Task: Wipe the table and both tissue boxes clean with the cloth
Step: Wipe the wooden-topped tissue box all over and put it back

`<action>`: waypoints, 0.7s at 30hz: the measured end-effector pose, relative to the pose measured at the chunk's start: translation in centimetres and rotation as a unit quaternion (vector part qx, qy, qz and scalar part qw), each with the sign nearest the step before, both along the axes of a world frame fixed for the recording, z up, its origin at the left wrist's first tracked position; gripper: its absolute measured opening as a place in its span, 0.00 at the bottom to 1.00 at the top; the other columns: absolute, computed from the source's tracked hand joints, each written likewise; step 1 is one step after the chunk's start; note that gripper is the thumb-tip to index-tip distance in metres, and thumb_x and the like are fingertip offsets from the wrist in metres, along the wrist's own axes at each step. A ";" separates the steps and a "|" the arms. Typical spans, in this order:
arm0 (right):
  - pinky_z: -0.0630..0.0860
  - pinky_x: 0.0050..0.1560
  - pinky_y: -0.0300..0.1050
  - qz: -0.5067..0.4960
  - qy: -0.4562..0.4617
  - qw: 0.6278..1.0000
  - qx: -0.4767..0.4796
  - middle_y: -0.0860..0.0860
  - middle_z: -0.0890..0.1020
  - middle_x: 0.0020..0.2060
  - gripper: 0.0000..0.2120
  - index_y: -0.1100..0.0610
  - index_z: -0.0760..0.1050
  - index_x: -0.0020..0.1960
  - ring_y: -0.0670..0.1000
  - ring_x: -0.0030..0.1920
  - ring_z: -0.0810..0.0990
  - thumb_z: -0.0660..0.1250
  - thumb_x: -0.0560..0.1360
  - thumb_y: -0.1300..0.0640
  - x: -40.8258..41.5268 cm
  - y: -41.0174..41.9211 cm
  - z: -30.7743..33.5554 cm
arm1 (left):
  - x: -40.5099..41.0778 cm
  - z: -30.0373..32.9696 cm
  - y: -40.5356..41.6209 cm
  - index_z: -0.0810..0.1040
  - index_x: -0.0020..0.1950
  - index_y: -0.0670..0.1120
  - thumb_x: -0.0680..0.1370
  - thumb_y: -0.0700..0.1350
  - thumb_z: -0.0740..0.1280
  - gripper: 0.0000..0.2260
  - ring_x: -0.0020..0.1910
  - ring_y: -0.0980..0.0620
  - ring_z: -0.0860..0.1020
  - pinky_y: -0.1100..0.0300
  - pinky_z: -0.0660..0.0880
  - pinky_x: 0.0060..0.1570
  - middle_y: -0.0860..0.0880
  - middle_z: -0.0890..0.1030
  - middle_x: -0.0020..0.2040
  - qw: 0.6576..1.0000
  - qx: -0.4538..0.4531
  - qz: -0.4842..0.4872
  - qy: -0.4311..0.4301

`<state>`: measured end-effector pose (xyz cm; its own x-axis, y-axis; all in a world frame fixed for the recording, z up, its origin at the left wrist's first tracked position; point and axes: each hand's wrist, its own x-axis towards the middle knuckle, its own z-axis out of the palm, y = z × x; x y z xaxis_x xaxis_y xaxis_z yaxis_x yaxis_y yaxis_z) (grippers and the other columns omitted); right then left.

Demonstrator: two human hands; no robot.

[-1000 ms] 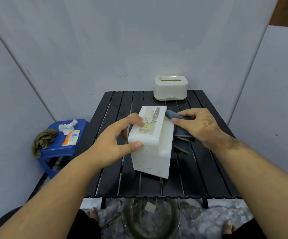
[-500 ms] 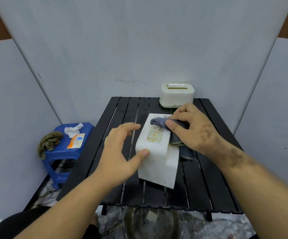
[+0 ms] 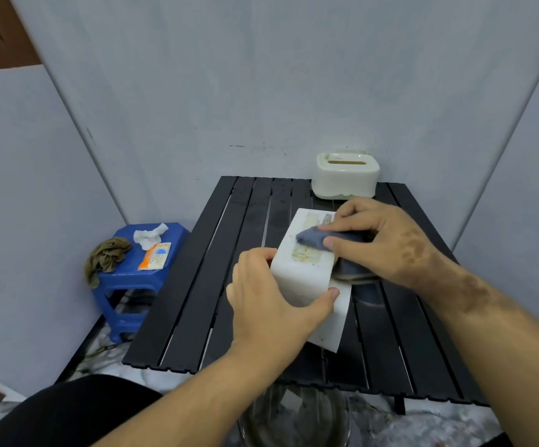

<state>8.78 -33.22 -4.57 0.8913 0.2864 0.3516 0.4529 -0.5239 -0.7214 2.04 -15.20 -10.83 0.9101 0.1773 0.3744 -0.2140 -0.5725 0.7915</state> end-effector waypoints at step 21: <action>0.70 0.56 0.39 0.070 -0.113 0.973 -0.188 0.37 0.80 0.49 0.11 0.46 0.82 0.51 0.50 0.50 0.74 0.66 0.73 0.57 0.5 0.1 0.9 | 0.6 0.2 2.0 0.71 0.54 0.64 0.57 0.62 0.81 0.30 0.56 0.57 0.76 0.58 0.76 0.53 0.60 0.77 0.55 0.993 -0.095 -0.072 0.027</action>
<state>9.33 -33.10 -3.71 0.7465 0.5453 0.3813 0.6635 -0.6532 -0.3649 2.67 -13.20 -10.63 0.9492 0.1073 0.2959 -0.2362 -0.3785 0.8950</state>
